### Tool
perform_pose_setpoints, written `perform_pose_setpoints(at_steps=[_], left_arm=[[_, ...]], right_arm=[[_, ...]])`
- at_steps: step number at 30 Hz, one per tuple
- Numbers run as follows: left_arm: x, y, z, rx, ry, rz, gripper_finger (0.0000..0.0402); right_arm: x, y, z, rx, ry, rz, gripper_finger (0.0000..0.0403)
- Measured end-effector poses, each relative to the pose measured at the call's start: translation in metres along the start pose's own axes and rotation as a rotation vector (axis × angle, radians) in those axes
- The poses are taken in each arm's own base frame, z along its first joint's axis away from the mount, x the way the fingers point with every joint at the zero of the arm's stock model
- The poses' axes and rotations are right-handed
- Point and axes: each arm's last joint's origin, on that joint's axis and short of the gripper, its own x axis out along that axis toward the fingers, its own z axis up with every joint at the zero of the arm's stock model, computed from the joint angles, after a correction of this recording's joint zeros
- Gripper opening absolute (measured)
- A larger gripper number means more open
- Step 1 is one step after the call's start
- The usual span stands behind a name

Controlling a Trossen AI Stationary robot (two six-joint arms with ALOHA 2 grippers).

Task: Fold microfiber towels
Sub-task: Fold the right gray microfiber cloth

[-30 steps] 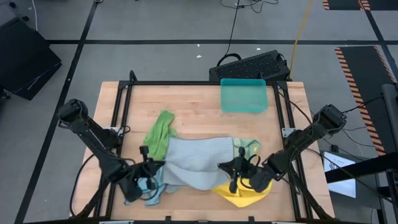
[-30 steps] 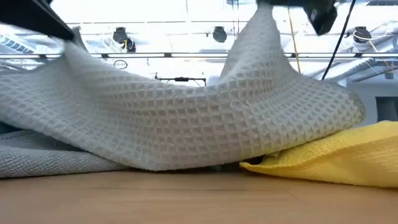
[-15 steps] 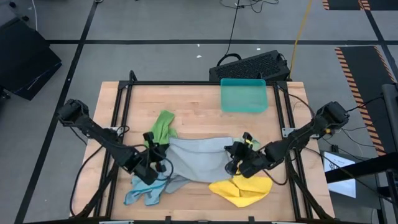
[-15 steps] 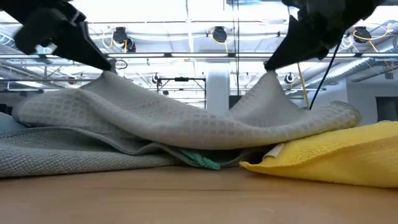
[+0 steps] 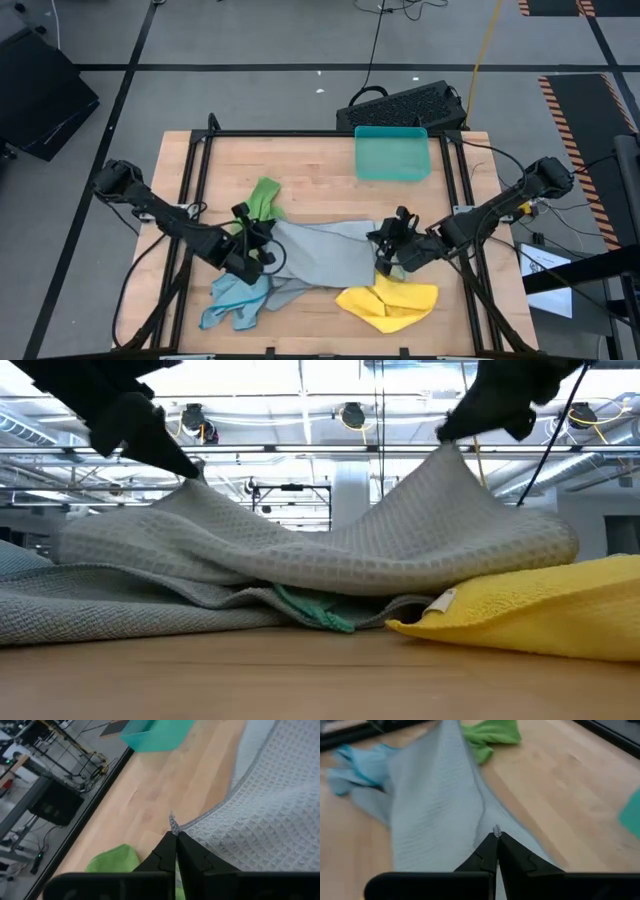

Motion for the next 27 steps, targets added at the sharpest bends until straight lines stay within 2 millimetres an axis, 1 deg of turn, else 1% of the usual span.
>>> perform_pose_setpoints(at_steps=[2,6,12,17,22,27], left_arm=[[0.004,0.002,0.002,-0.017,0.009,0.000,0.0004],[0.011,0.005,0.003,-0.051,0.060,-0.030,0.0013],[0.015,0.007,0.003,-0.081,0.092,-0.049,0.0004],[0.020,0.011,0.004,-0.087,0.105,-0.032,0.0014],[0.028,0.016,0.006,-0.107,0.123,-0.008,0.0004],[0.032,0.019,0.006,-0.125,0.159,-0.032,0.0018]], right_arm=[[0.006,-0.007,-0.007,-0.014,0.018,-0.036,0.0006],[0.016,-0.020,-0.015,-0.018,0.032,-0.098,0.0006],[0.028,-0.031,-0.023,-0.022,0.047,-0.089,0.0006],[0.034,-0.042,-0.028,-0.032,0.066,-0.125,0.0006],[0.039,-0.050,-0.029,-0.046,0.073,-0.156,0.0006],[0.044,-0.055,-0.031,-0.044,0.067,-0.133,0.0006]])
